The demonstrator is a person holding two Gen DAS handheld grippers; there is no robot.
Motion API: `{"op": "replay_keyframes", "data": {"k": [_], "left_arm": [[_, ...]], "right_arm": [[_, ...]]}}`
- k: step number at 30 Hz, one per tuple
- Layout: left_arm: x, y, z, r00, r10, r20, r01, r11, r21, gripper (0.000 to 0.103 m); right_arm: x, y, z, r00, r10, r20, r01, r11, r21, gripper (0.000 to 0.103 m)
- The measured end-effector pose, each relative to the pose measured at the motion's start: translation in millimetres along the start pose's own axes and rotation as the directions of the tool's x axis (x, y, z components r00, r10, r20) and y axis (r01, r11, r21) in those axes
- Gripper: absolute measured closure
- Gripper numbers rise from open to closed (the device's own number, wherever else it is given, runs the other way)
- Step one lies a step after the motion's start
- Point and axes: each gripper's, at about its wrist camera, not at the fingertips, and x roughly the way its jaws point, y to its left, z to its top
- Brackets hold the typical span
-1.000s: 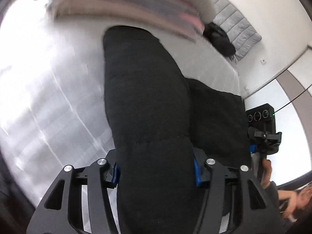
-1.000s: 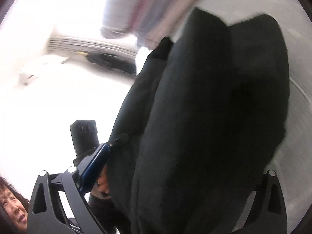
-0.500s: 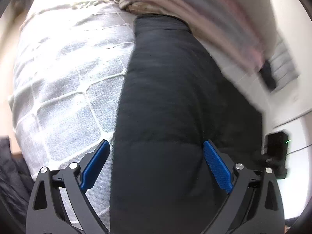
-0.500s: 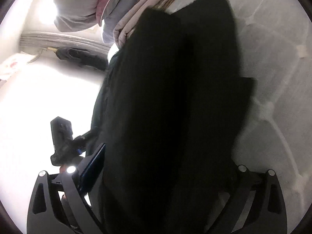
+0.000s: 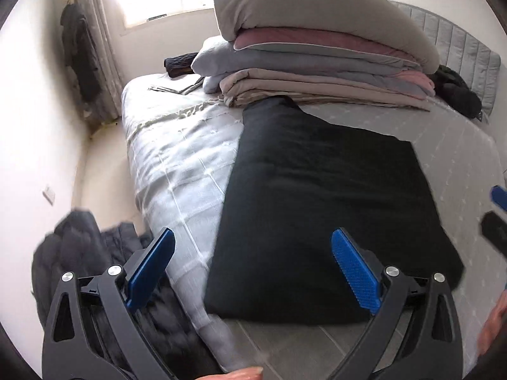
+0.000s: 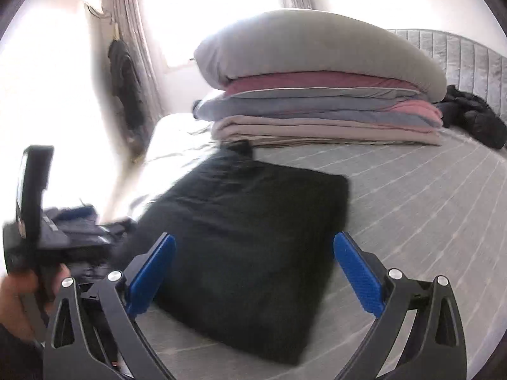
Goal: Fold large clothes
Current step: 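Release the folded black shirt and pull both grippers back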
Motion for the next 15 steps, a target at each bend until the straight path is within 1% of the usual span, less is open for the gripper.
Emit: {"op": "replay_keyframes", "data": {"k": [1,2,3,4,5,9,13,15], "left_arm": [[-2.9,1.9,-2.7,1.0,-0.012,-0.007,0.011,1.0,-0.008,0.008],[-4.8,1.1,-5.1,1.0,-0.023,-0.013,0.023,1.0,-0.016,0.008],[-9.3,8.5,-13.2,0.999,-0.03,-0.016,0.03,0.999,-0.024,0.008],[-10.4,8.4,-16.3,0.999,-0.042,-0.023,0.041,0.999,-0.034,0.008],[-11.8,8.7,-20.0,0.998,-0.047,-0.028,0.046,0.998,-0.038,0.008],[-10.3,11.1,-28.0,0.999,-0.031,-0.023,0.03,0.999,-0.024,0.008],[-13.4,12.6,-34.9,0.999,-0.042,-0.026,0.042,0.999,-0.019,0.008],[-14.4,11.2,-36.3,0.999,-0.037,-0.024,0.037,0.999,-0.007,0.008]], "right_arm": [[3.2,13.9,4.5,1.0,-0.009,0.001,0.009,1.0,-0.002,0.007],[1.1,19.7,3.0,0.999,-0.039,0.004,0.039,0.999,-0.014,0.007],[2.5,28.0,6.5,0.997,-0.071,0.008,0.072,0.997,-0.024,0.007],[-1.2,30.3,5.2,0.996,-0.089,0.008,0.09,0.996,-0.025,0.007],[8.7,36.2,8.0,0.996,-0.093,0.005,0.093,0.995,-0.022,0.007],[8.5,32.8,14.5,0.994,-0.105,0.004,0.105,0.994,0.019,0.007],[14.8,24.5,11.0,0.993,-0.116,-0.017,0.116,0.992,0.047,0.007],[17.9,21.9,8.0,0.993,-0.117,-0.034,0.119,0.991,0.053,0.007]]}}
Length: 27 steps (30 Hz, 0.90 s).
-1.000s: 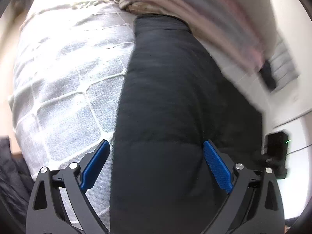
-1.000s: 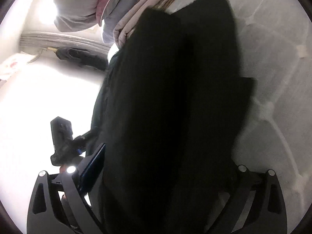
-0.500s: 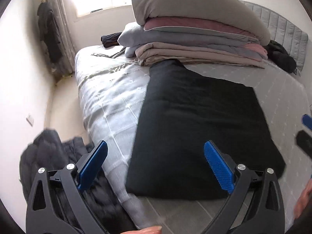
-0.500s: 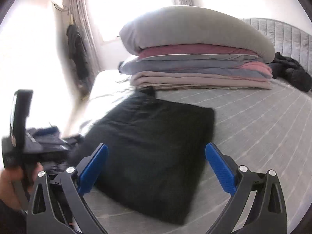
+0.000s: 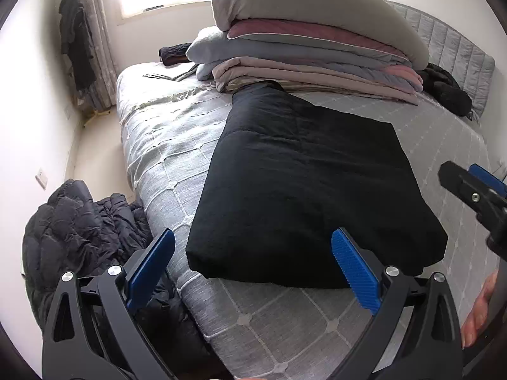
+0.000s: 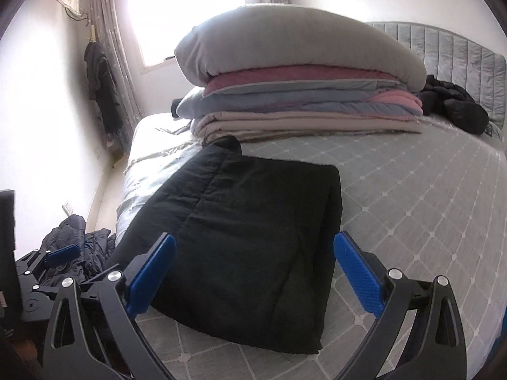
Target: Fold large clothes
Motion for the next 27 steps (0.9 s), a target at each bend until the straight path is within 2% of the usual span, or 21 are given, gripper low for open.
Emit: {"op": "replay_keyframes", "data": {"k": [11,15,18,27], "left_arm": [[-8.0,-3.9,-1.8,0.999,-0.024,0.025,0.023,0.999,0.029,0.008],[-9.0,-2.5,-2.6,0.999,-0.044,0.032,0.043,0.999,0.018,0.008],[-12.5,-0.6,-3.4,0.995,-0.07,0.066,0.069,0.997,0.017,0.008],[-11.8,0.0,-1.7,0.996,-0.066,0.067,0.065,0.998,0.019,0.008]], "right_arm": [[14.3,-0.7,-7.5,0.998,-0.053,-0.047,0.054,0.998,0.012,0.007],[15.5,1.0,-7.5,0.997,-0.055,-0.06,0.056,0.998,0.01,0.007],[19.0,0.9,-8.2,0.996,-0.052,-0.071,0.053,0.998,0.015,0.007],[19.2,-0.5,-8.1,0.996,-0.05,-0.077,0.052,0.998,0.018,0.007]]}}
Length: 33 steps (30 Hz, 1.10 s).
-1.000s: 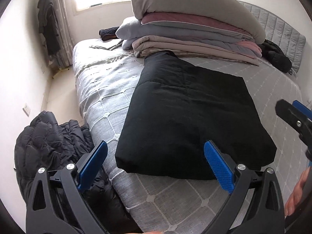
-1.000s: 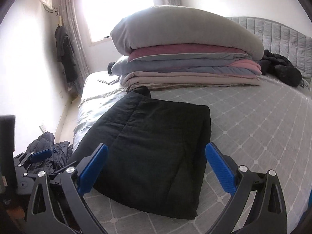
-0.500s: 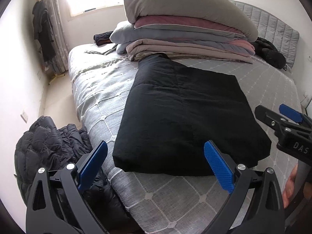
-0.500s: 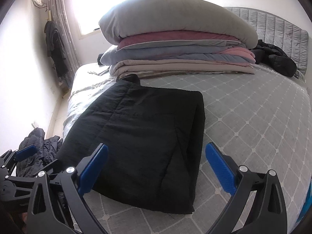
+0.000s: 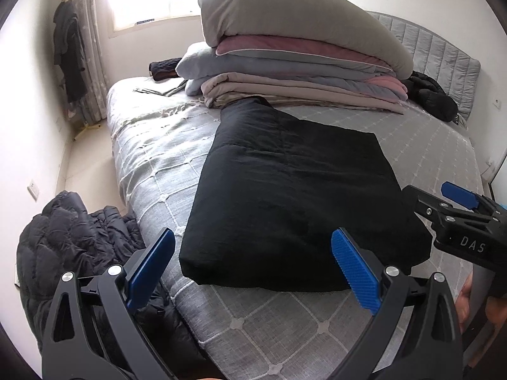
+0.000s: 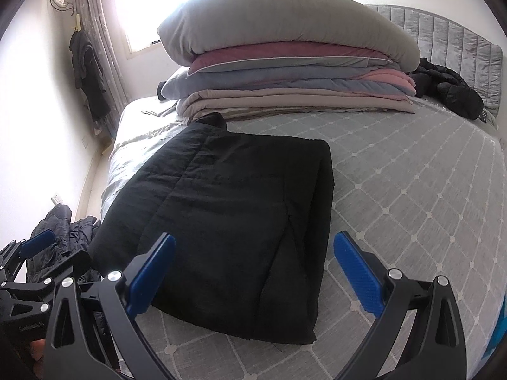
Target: Fold large clothes
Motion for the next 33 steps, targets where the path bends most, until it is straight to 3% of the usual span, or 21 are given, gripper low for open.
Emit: {"op": "replay_keyframes", "data": {"k": [33], "left_arm": [[2.6,2.5,-2.4,1.0,0.007,-0.011,-0.007,1.0,0.007,0.008]], "right_arm": [[0.7,5.2,0.0,1.0,0.003,-0.001,-0.003,1.0,-0.005,0.007]]}}
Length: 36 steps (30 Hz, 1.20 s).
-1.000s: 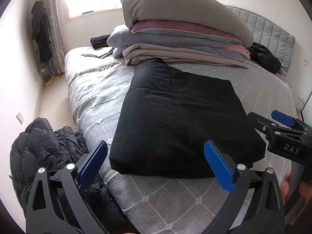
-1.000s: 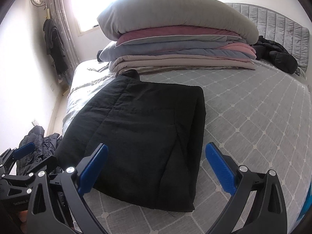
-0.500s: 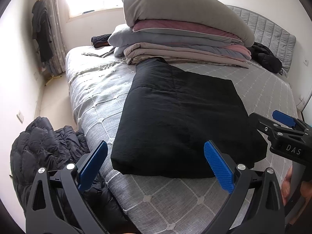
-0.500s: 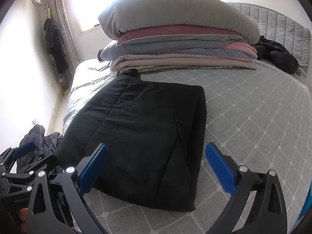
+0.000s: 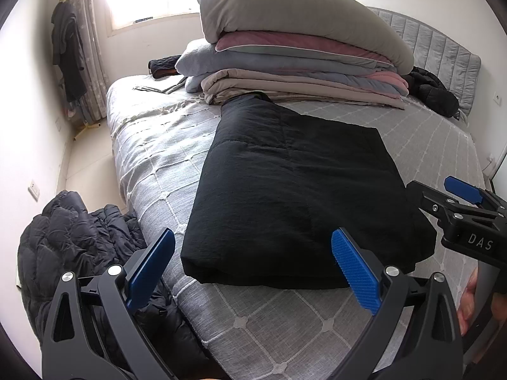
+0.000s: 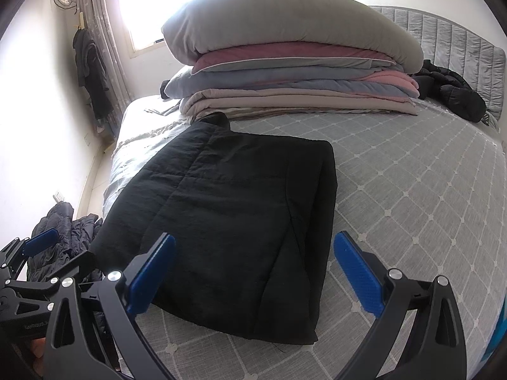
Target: Fold large clothes
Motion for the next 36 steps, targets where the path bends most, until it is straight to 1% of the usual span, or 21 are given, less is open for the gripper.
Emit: {"op": "replay_keyframes", "data": {"k": [36], "left_arm": [[1.9,-0.5,-0.3,1.0,0.004,-0.002,-0.004,1.0,0.008,0.008]], "right_arm": [[0.3,2.1,-0.6,1.0,0.002,-0.003,-0.002,1.0,-0.002,0.007]]}}
